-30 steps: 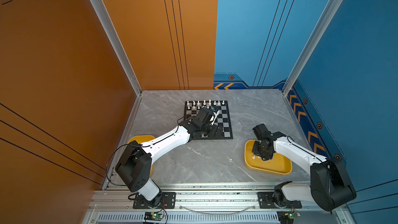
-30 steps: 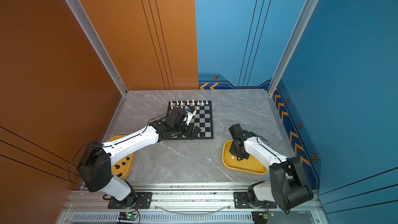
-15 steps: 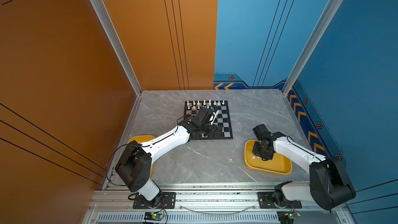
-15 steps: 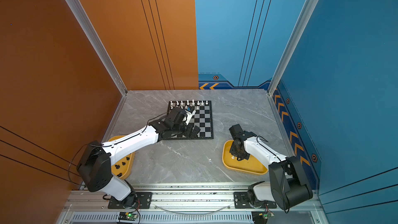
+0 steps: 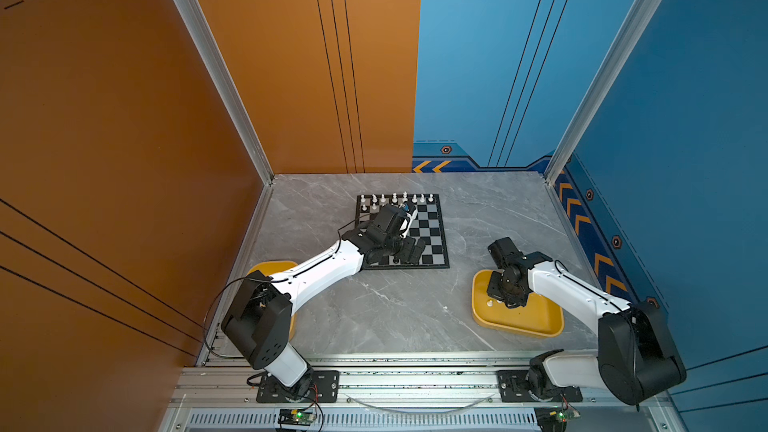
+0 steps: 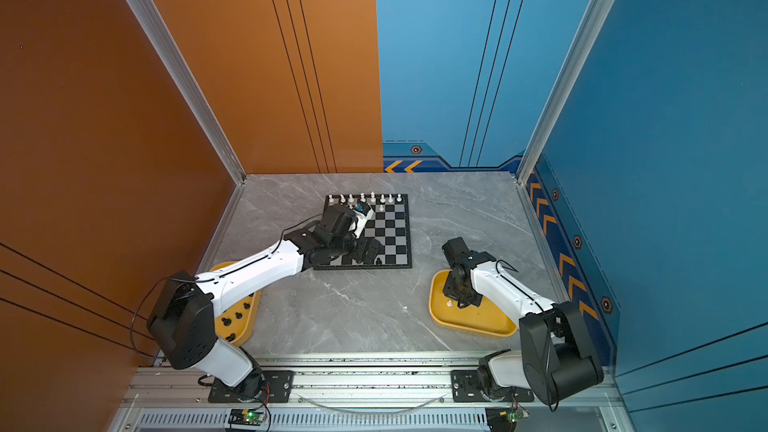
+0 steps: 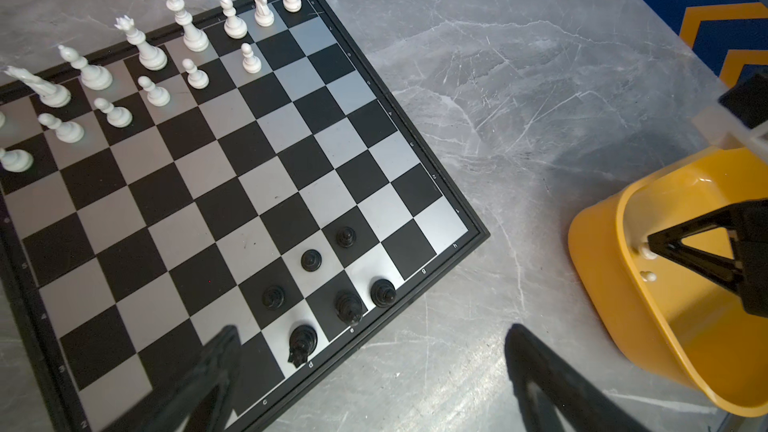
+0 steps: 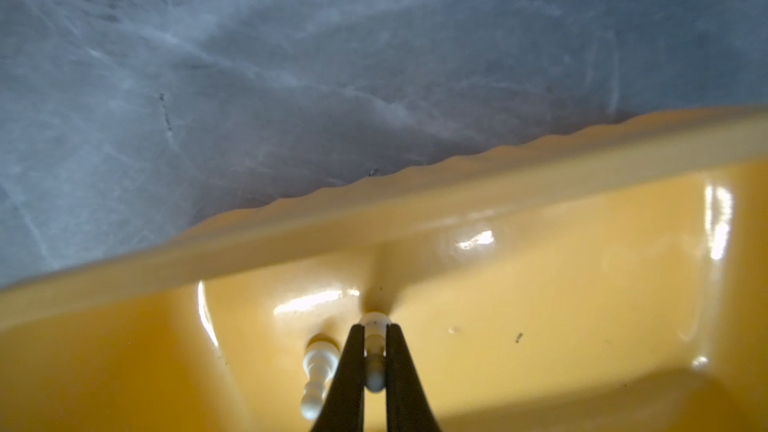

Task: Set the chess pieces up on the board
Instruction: 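Lower the right gripper onto another white pawn in the tray and close, then lift the white pawn and carry it toward the board's far rows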

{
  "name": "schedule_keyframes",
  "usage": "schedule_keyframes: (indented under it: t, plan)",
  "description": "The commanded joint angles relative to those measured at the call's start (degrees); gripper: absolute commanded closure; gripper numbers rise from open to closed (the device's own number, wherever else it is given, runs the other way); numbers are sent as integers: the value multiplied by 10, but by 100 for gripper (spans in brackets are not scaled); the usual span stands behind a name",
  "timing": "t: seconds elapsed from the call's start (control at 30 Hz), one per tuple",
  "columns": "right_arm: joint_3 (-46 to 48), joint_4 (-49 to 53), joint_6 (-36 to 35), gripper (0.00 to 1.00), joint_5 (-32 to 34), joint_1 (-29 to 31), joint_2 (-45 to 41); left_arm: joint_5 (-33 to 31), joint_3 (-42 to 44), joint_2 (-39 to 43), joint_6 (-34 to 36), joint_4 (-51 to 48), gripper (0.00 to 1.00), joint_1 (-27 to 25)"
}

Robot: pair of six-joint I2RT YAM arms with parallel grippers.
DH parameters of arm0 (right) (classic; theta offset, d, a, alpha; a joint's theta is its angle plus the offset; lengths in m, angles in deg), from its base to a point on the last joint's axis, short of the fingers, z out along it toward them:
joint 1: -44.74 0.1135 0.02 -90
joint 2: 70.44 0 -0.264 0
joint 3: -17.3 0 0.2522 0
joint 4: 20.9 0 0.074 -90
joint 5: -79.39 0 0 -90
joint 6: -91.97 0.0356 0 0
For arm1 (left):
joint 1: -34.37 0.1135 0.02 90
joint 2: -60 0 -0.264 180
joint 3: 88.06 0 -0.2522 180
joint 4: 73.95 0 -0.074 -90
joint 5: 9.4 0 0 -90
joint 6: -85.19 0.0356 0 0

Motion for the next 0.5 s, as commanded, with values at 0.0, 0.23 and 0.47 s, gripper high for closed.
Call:
schedule_keyframes:
  t: [0.0, 0.23, 0.47]
  plan:
    - [-56, 54, -11, 90, 17, -5, -32, -4, -15, 14, 3, -9, 0, 15]
    - [-200, 83, -30, 90, 17, -1, 9, -14, -10, 25, 1, -9, 0, 57]
    - [-382, 76, -66, 91, 16, 21, 159, -27, 5, 38, -9, -8, 0, 94]
